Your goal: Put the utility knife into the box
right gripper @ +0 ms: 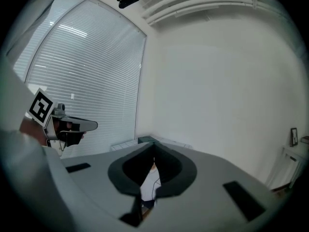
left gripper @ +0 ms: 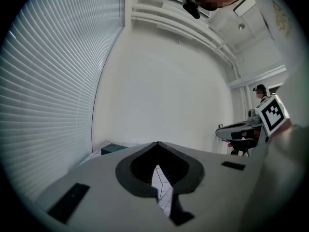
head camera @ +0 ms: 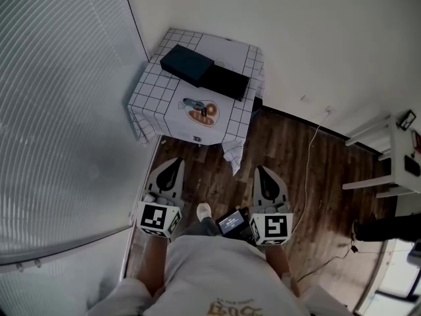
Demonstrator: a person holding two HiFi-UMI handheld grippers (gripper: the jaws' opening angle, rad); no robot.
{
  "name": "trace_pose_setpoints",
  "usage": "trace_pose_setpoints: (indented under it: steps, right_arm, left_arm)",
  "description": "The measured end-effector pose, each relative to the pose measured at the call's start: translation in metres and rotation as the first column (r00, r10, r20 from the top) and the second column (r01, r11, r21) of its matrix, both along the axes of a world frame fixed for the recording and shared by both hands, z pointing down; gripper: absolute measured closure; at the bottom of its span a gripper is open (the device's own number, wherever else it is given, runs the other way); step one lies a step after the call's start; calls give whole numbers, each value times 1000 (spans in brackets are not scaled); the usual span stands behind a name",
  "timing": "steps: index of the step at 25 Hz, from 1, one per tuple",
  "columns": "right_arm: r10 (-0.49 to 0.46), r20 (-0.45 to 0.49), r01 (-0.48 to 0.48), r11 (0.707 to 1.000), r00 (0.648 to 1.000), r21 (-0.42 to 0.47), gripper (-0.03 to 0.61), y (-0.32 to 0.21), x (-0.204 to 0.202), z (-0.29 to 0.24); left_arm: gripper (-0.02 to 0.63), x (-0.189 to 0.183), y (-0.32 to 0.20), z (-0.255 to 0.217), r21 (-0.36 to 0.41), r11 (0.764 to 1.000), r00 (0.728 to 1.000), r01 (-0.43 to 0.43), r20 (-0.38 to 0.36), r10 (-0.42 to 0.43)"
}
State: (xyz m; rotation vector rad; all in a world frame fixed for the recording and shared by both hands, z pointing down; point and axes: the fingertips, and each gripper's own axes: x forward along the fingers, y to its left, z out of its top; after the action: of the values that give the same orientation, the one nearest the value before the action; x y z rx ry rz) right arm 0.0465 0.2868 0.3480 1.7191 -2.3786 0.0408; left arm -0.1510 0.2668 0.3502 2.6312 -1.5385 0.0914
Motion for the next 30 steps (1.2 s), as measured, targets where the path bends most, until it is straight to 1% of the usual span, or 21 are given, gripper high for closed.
trace_pose_setpoints:
  steps: [4, 12, 16, 22, 26, 30]
  right_arm:
    - [11, 1, -11, 1000, 1000, 22, 572, -14, -1, -5]
    - [9, 10, -9, 1000, 1000, 7, 571, -58, 3, 2]
    - [-18, 17, 18, 1000, 1000, 12, 572, -97, 2, 5]
    - [-64, 9, 64, 998, 998, 0, 571, -172, 4, 8]
    - [-70, 6, 70, 997, 998, -13, 571, -214, 11, 11]
    - [-77, 16, 77, 997, 997, -27, 571, -244, 19, 18]
  left_arm:
    - [606, -5, -19, 2, -1, 1000, 1000, -8, 2, 8]
    - [606, -4, -64, 9, -22, 1000, 1000, -11, 14, 11]
    - [606, -1, -100, 12, -23, 1000, 1000, -5, 26, 6]
    - [606, 2, -164, 6, -14, 999, 999, 31, 35, -31]
    - [606, 4, -200, 5, -20, 998, 998, 56, 43, -55]
    - [606, 4, -230, 9, -23, 996, 995, 82, 52, -81]
